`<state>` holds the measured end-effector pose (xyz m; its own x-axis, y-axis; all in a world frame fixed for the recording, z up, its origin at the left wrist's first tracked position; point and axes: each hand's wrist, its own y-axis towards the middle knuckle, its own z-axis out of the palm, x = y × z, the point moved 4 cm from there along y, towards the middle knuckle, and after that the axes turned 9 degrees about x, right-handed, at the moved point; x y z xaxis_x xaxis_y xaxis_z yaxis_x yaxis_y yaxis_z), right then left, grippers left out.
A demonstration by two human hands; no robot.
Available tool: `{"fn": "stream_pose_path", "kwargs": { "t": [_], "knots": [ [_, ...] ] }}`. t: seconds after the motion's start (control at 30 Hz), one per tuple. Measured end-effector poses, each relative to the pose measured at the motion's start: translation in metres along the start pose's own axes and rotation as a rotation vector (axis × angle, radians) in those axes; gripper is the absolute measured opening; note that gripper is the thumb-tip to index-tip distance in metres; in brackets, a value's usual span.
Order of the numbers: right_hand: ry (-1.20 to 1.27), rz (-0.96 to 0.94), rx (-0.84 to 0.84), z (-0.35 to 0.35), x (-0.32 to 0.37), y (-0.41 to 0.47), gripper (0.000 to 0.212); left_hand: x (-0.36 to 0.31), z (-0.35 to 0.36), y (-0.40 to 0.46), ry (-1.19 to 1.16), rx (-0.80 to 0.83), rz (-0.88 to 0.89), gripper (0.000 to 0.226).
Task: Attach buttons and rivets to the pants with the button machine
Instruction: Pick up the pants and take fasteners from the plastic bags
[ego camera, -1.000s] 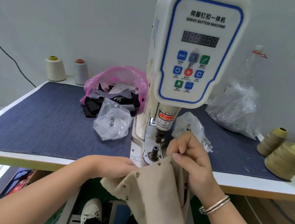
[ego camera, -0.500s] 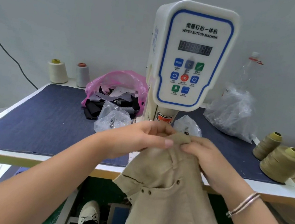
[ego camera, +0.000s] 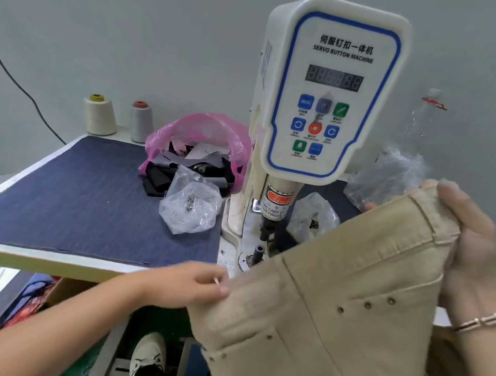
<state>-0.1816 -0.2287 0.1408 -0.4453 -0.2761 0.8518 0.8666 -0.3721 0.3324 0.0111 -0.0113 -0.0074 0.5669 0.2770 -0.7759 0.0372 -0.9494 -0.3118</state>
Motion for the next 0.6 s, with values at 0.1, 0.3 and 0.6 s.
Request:
{"fn": "stream_pose_path", "kwargs": {
  "t": [0.1, 0.3, 0.6],
  "knots": [
    [-0.328, 0.116, -0.206, -0.044, 0.010, -0.008, 0.025, -0.006, -0.038, -0.017, -0.080, -0.191, -0.013, 0.024],
    [-0.901, 0.327, -0.330, -0.086, -0.011, -0.020, 0.035, -0.037, -0.081, -0.028, 0.307, -0.434, -0.039, 0.044],
    [-0.513, 0.397, -0.277, -0.017, -0.039, -0.019, 0.014, -0.069, -0.067, -0.022, -0.007, -0.563, -0.023, 0.033]
  ]
}}
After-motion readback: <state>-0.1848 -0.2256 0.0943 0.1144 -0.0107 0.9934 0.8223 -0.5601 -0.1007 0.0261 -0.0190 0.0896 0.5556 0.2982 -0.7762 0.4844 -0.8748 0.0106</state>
